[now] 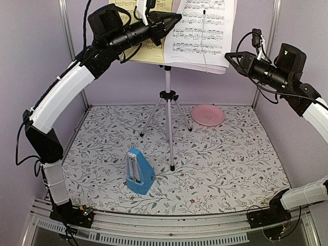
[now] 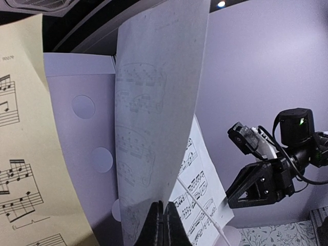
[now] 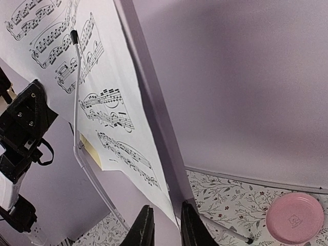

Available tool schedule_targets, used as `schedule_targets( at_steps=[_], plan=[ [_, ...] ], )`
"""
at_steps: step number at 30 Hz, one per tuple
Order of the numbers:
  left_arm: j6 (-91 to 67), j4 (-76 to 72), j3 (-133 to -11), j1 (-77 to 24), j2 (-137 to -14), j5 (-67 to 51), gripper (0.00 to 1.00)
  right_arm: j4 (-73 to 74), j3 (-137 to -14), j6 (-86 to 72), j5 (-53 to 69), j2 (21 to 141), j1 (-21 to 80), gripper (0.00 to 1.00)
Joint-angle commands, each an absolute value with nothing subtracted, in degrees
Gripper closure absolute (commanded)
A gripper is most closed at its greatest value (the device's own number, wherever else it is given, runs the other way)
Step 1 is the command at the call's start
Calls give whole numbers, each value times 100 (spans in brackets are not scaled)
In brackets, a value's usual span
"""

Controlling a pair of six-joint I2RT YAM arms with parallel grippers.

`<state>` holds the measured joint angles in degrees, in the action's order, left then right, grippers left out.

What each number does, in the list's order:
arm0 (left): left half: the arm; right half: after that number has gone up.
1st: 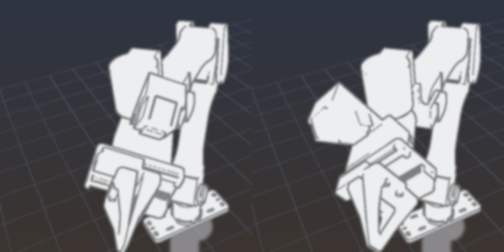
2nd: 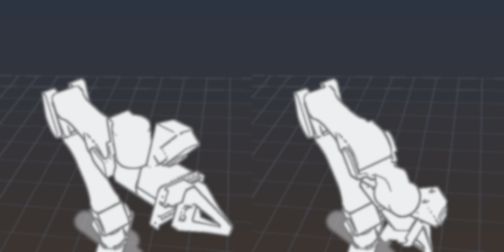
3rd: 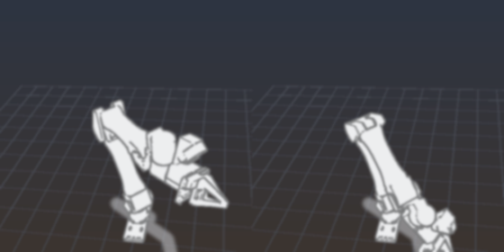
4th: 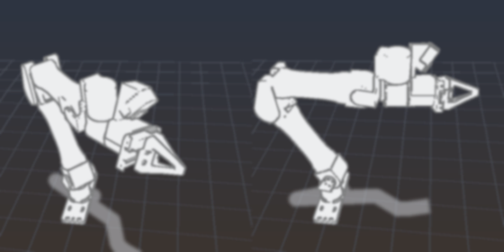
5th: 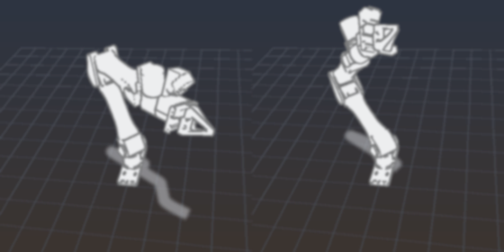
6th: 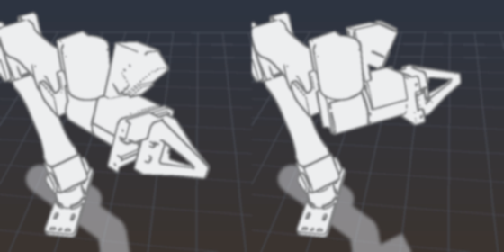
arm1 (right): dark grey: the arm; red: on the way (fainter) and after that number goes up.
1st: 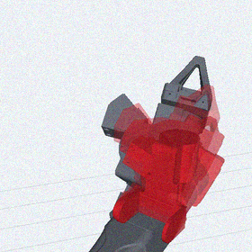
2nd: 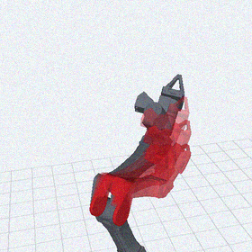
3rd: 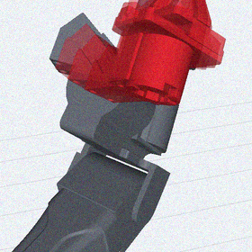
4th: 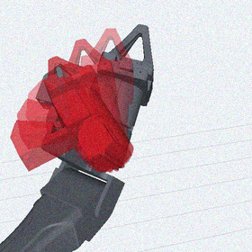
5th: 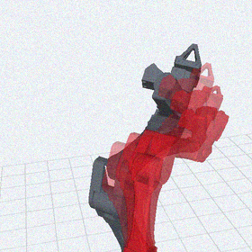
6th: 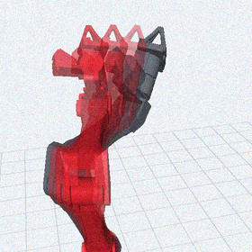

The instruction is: Set up the instrument practice props

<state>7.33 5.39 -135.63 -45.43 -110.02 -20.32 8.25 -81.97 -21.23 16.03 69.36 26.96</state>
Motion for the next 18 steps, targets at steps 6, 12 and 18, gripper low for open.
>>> schedule_targets(
  at_steps=[6, 12, 18],
  plan=[
    [746, 439, -13483, -4588, -11098, -2041, 100, 505, -8072, -2144, 2088, 6886, 2698, 94],
    [736, 436, -13476, -4595, -11085, -2059, 100, 494, -8157, -2225, 1887, 6996, 2698, 86],
    [729, 430, -13410, -4600, -11050, -2057, 100, 466, -8291, -2326, 1822, 7136, 2698, 97]
  ],
)
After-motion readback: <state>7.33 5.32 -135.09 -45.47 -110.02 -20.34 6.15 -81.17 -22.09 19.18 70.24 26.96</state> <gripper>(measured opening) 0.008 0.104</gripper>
